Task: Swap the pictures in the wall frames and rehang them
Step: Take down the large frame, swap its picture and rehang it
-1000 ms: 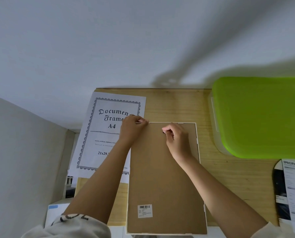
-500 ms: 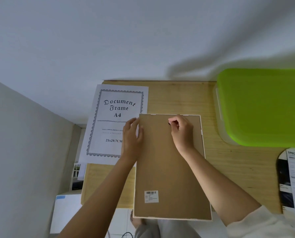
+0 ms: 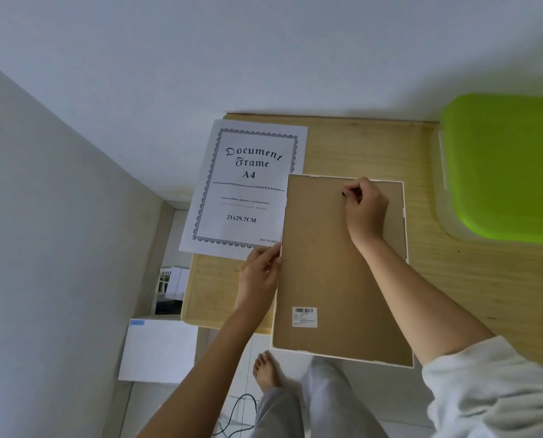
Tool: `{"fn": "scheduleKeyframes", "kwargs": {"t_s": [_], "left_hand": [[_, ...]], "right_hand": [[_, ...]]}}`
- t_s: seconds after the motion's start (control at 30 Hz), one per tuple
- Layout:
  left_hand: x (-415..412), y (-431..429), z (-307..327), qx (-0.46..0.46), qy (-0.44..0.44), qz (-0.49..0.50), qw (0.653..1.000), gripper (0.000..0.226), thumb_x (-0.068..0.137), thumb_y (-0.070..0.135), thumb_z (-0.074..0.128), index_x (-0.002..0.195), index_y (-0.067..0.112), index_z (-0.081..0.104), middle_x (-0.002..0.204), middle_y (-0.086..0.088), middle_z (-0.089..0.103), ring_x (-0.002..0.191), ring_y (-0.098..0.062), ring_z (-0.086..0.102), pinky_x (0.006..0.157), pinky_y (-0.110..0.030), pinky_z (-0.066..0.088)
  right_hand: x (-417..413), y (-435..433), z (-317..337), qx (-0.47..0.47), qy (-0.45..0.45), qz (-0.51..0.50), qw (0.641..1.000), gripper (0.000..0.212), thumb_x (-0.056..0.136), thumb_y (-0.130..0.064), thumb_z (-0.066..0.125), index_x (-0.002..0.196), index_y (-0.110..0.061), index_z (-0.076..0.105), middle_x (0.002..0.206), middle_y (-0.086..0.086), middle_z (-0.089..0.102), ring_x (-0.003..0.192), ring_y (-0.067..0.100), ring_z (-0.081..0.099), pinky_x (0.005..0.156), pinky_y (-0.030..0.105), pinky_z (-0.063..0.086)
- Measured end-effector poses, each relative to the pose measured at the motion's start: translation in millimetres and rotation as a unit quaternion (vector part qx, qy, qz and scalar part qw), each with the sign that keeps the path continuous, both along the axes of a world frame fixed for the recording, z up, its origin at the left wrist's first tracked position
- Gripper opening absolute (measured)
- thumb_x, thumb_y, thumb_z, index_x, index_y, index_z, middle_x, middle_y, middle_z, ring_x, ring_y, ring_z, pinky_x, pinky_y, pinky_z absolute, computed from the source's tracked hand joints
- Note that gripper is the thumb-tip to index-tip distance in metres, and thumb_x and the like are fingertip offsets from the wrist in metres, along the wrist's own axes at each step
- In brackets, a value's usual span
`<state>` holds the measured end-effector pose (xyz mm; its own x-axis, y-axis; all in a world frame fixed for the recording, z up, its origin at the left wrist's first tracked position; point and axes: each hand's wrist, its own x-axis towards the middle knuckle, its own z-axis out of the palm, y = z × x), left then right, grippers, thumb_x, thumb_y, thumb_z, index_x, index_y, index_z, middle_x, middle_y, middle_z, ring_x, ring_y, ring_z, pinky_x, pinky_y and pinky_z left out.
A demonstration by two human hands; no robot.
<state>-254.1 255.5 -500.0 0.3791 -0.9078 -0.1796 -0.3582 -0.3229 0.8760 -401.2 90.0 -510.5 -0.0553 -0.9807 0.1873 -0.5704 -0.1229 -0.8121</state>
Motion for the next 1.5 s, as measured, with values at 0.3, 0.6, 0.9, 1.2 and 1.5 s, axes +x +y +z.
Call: {"fn": "scheduleKeyframes", "kwargs": {"t_s": [0.3, 0.6, 0.9, 1.2, 1.5], "left_hand": [[-8, -2, -1, 0.003, 0.040, 0.022, 0.999, 0.029, 0.090, 0.003, 0.055, 0.117, 0.010, 0.063, 0.096, 0.013, 0.055, 0.082, 0.009, 0.056, 0.075, -0.005, 0.043], [-11, -2, -4, 0.011, 0.062, 0.021, 0.998, 0.032, 0.091, 0.005, 0.054, 0.121, 0.014, 0.060, 0.099, 0.013, 0.053, 0.085, 0.011, 0.054, 0.077, -0.004, 0.042], [-10, -3, -11, 0.027, 0.070, -0.013, 0.997, 0.046, 0.091, -0.002, 0.050, 0.117, 0.036, 0.052, 0.099, 0.017, 0.051, 0.094, -0.008, 0.056, 0.088, -0.018, 0.046], [-19, -3, -15, 0.021, 0.084, -0.004, 0.996, 0.044, 0.091, -0.002, 0.049, 0.119, 0.031, 0.056, 0.100, 0.017, 0.051, 0.097, -0.014, 0.057, 0.092, -0.027, 0.048], [-23, -2, -16, 0.014, 0.077, -0.012, 0.997, 0.046, 0.090, -0.003, 0.050, 0.117, 0.034, 0.054, 0.100, 0.014, 0.053, 0.091, 0.000, 0.056, 0.087, -0.015, 0.046]], "right_hand": [[-7, -3, -1, 0.001, -0.023, 0.008, 1.000, 0.012, 0.080, 0.005, 0.053, 0.079, -0.002, 0.064, 0.078, 0.012, 0.066, 0.073, 0.018, 0.056, 0.065, 0.007, 0.038], [-13, -6, -3, -0.012, -0.028, 0.004, 1.000, 0.015, 0.080, 0.004, 0.055, 0.084, -0.003, 0.067, 0.081, 0.011, 0.068, 0.075, 0.016, 0.059, 0.069, 0.010, 0.042], [-17, -6, -5, -0.023, -0.029, -0.001, 0.999, 0.016, 0.079, 0.005, 0.053, 0.083, -0.002, 0.067, 0.079, 0.012, 0.068, 0.076, 0.025, 0.062, 0.070, 0.023, 0.046], [-28, -4, -3, -0.039, -0.036, 0.000, 0.999, 0.015, 0.079, 0.006, 0.054, 0.082, -0.002, 0.067, 0.078, 0.011, 0.068, 0.076, 0.024, 0.062, 0.069, 0.025, 0.049], [-35, -5, -7, -0.006, -0.054, -0.011, 0.998, 0.016, 0.080, 0.005, 0.054, 0.084, -0.002, 0.067, 0.083, 0.011, 0.069, 0.075, 0.016, 0.059, 0.069, 0.011, 0.044]]}}
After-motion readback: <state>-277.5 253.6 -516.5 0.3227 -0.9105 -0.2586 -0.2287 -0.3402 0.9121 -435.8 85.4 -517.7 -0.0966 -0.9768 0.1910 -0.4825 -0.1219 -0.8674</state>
